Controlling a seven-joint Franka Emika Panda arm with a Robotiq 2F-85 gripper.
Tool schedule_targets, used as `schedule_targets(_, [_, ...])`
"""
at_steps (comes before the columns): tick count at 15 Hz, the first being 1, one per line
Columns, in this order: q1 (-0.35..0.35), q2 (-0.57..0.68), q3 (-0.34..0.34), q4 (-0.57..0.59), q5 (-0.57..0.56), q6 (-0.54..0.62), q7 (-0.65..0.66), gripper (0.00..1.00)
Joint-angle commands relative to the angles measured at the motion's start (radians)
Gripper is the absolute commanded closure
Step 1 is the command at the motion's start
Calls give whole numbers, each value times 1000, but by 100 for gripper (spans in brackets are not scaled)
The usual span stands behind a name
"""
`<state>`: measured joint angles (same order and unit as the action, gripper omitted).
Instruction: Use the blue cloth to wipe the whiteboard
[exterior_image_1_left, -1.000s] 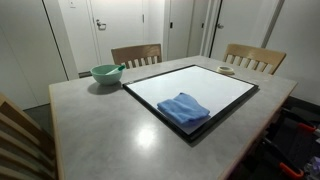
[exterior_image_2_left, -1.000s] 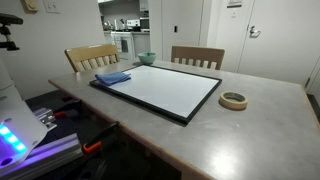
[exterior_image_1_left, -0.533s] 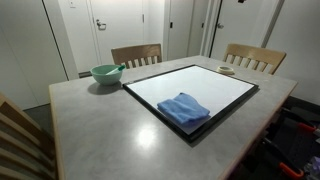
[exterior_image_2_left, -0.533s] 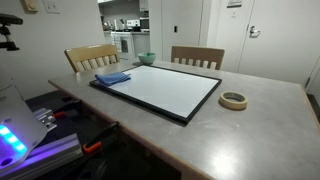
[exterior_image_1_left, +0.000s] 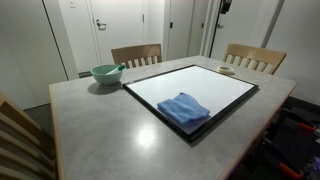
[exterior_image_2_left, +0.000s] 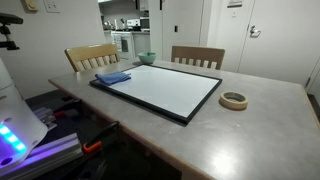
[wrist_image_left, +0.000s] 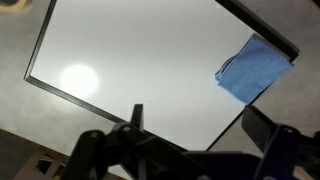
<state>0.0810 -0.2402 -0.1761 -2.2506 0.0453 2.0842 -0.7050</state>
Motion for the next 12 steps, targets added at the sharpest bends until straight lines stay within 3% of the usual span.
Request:
schedule_targets(1, [-31,-1,22,2,7,-3,-6,0])
schedule_targets(3, [-36,9,25,5,-2,0,1,0])
schedule_targets(12, [27,153,258,-37,-123,70,619,0])
